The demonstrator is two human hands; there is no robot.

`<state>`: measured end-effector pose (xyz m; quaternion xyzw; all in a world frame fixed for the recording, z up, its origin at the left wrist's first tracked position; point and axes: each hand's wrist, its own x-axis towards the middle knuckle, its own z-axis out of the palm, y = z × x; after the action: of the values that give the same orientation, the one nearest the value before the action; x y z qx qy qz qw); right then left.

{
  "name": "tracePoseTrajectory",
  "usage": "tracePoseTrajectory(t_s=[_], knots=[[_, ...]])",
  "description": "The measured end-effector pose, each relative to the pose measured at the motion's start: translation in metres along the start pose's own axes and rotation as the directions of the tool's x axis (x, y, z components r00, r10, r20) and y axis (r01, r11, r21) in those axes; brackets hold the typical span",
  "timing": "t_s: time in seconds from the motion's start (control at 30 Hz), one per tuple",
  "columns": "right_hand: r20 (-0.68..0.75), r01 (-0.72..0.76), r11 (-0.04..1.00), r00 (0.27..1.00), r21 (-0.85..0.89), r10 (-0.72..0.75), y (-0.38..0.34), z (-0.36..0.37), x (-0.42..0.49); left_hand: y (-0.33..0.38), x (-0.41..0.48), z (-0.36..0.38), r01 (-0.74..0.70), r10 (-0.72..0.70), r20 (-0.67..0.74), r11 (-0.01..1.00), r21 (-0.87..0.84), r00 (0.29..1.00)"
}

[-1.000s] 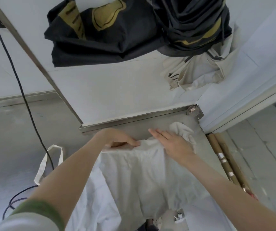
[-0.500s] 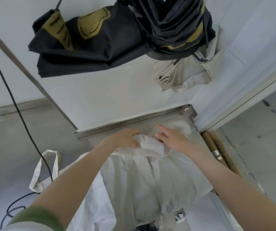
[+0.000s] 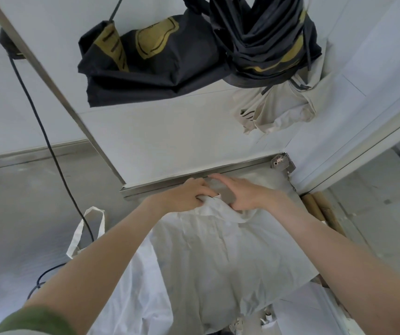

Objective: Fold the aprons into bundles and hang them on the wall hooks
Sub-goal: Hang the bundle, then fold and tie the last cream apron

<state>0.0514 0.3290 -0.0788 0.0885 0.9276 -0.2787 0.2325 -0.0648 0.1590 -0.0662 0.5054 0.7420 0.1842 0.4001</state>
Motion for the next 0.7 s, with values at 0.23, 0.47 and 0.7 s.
tracePoseTrajectory(t_s=[0.23,0.47,0.7], knots=[[0.025,0.064,0.978,0.998,-0.200,-0.060,-0.012,-0.007,0.001,0.008,-0.011,-0.002,0.041,-0.041,0.051,0.999,-0.004,0.998],[-0.349,0.002,0.996,0.937,-0.091,-0.034,-0.011,-0.013,-0.014,0.004,-0.012,-0.007,0.283,-0.275,0.073,0.943,-0.173,0.959],[-0.530,-0.044,0.993,0.848,-0.112,-0.022,0.001,-0.023,-0.036,-0.013,-0.018,-0.005,0.513,-0.522,0.151,0.853,0.096,0.840]])
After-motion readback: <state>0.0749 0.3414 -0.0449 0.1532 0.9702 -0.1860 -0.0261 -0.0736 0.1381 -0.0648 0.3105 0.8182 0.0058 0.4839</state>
